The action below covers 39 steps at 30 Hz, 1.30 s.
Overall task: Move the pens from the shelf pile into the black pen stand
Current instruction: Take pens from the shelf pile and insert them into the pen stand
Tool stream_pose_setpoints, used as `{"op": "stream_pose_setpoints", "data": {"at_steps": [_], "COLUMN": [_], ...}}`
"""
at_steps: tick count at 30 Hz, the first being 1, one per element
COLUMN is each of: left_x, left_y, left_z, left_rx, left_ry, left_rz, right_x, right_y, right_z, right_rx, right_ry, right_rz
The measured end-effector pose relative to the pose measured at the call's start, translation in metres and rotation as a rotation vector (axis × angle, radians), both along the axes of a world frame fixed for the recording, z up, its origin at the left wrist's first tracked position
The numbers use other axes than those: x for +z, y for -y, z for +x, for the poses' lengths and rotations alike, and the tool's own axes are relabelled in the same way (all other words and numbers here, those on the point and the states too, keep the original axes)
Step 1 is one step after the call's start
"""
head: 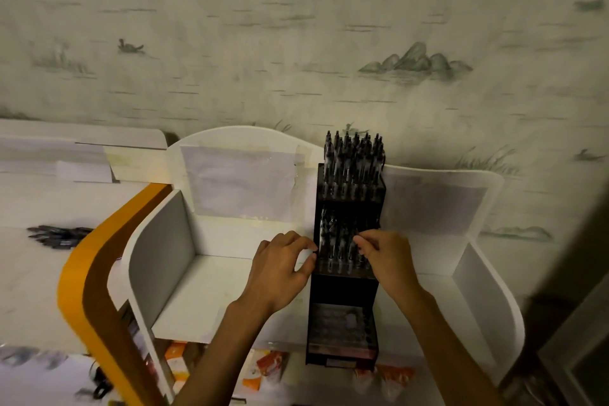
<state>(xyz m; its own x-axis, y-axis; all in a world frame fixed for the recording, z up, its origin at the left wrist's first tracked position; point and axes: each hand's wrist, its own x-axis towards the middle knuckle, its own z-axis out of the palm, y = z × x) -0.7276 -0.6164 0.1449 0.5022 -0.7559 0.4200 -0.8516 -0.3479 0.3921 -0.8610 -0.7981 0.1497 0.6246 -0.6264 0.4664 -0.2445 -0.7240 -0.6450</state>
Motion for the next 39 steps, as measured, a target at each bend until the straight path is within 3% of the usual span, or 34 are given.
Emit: {"op": "stream_pose_setpoints", "data": {"at_steps": [8, 20, 31, 39], "left_x": [0.003, 0.016, 0.012, 0.005], "left_y": [-0.005, -0.079, -0.248, -0.395], "left_z": [-0.006, 0.01, 0.079, 0.147], "left_rx": [0.047, 0.162, 0.29, 0.404], "left_ry": [-0.007, 0.03, 0.017, 0.003], "left_rz": [0.01, -0.014, -0.044, 0.054], "right_x": [0.007, 0.018, 0.013, 0.009], "right_y": [-0.011, -0.092, -0.24, -0.387], "right_z": [-0.013, 0.034, 0.128, 0.206], "right_rx": [-0.061, 0.303, 0.407, 0.503], "right_ry": [-0.089, -0.13, -0.143, -0.158], "right_rz": [-0.001, -0.051, -0.044, -0.063]}}
